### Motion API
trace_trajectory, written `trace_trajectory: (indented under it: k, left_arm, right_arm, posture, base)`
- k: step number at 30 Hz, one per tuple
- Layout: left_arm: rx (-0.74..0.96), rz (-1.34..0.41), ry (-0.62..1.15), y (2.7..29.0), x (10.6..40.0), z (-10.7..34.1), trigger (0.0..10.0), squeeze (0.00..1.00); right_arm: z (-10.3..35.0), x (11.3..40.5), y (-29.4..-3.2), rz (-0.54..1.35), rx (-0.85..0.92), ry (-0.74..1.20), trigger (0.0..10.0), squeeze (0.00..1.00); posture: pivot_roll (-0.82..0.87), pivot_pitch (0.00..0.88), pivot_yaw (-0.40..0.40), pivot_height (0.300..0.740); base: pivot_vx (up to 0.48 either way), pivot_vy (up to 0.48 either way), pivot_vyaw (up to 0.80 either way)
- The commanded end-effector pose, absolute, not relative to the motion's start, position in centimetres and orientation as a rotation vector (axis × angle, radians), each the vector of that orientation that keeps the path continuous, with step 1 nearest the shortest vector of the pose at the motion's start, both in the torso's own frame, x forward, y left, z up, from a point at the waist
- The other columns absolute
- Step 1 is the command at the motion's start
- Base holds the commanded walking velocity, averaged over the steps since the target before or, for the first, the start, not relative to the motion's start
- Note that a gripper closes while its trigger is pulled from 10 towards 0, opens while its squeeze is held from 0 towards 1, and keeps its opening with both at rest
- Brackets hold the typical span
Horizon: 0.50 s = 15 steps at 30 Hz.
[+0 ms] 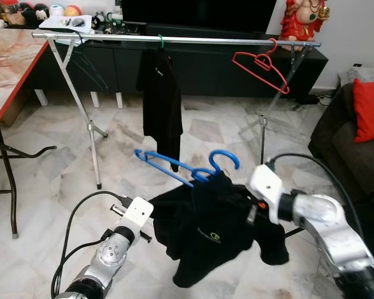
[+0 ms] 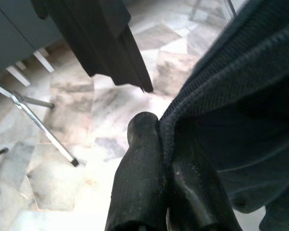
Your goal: Hang hanger
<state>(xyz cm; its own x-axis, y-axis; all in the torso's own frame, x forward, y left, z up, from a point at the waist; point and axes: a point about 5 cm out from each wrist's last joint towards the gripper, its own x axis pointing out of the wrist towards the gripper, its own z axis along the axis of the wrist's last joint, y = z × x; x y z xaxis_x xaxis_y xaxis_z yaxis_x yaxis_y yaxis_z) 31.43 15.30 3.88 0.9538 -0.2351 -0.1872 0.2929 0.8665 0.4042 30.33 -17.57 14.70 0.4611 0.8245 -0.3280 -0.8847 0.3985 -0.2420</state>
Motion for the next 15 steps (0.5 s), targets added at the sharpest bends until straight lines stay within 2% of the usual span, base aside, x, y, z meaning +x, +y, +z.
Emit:
trace_trajectory:
  k: [1, 5, 8, 13, 15]
  left_arm:
    - [0.444, -0.266, 0.208, 16.1, 30.7, 2.7, 0.0, 0.00]
    - [0.445, -0.289, 0.220, 15.9, 30.6, 2.5, 0.0, 0.00]
    - [0.450, -0.304, 0.223, 15.8, 30.5, 2.4, 0.0, 0.00]
    - [0.453, -0.318, 0.233, 15.8, 30.3, 2.2, 0.0, 0.00]
    - [0.455, -0.319, 0.236, 15.8, 30.3, 2.2, 0.0, 0.00]
  right_arm:
    - [15.5, 30.2, -19.0, 1.085, -0.395, 0.130, 0.0, 0.00]
    - [13.7, 28.0, -20.2, 1.238, -0.320, 0.219, 0.0, 0.00]
    - [12.5, 27.0, -21.2, 1.290, -0.331, 0.295, 0.0, 0.00]
    - [10.2, 27.4, -23.8, 1.175, -0.579, 0.470, 0.0, 0.00]
    - [10.1, 27.6, -24.2, 1.149, -0.604, 0.479, 0.0, 0.00]
  posture:
    - [-0.08, 0.115, -0.102, 0.740]
    - [-0.08, 0.121, -0.102, 0.740]
    - [-0.08, 0.126, -0.102, 0.740]
    - [-0.08, 0.132, -0.101, 0.740]
    - [-0.08, 0.135, -0.101, 0.740]
  base:
    - [0.000, 0.000, 0.00]
    - [0.000, 0.000, 0.00]
    - [0.000, 0.000, 0.00]
    - [0.000, 0.000, 0.00]
    - [0.000, 0.000, 0.00]
